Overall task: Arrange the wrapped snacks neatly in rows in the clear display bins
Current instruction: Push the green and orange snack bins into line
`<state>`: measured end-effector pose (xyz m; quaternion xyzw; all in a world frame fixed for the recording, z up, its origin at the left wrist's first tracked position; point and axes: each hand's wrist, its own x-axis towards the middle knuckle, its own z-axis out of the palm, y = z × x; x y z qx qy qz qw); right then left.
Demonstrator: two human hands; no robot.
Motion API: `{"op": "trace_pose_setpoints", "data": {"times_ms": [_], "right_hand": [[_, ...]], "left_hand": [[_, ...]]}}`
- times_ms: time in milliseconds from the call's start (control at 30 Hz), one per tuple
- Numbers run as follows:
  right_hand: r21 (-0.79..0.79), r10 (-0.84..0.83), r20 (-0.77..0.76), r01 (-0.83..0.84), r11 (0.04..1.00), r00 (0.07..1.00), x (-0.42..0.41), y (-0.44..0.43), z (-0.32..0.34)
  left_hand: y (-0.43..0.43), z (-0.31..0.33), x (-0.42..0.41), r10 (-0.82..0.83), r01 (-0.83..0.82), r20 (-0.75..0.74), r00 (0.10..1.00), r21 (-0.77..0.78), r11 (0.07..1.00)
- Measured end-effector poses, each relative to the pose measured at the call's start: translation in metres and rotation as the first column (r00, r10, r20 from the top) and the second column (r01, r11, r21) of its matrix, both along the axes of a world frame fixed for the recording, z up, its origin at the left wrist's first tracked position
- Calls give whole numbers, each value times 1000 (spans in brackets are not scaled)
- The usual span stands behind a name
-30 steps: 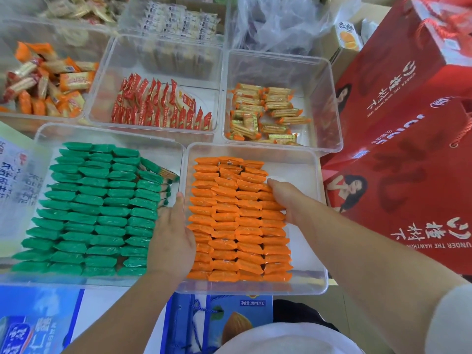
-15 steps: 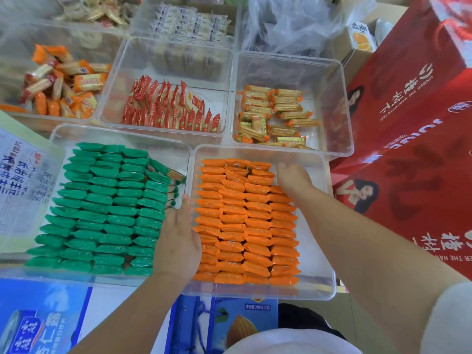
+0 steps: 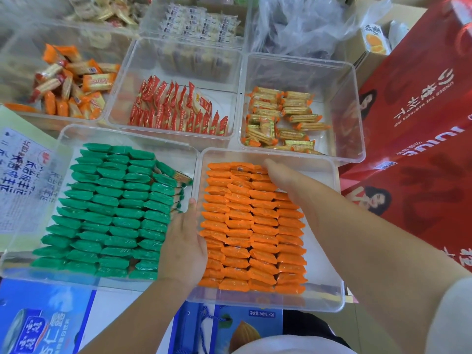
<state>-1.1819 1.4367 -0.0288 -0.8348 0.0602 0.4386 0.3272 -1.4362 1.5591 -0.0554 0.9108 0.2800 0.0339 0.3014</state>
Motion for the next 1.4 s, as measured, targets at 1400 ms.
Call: {"op": "trace_pose_setpoints", "data": {"times_ms": [1400], "right_hand": [[-419,652,739,-641,643,171,-42,-37,-15]], "left_hand": [[-1,-4,-1,34,-34,6,999,-16,999]]}}
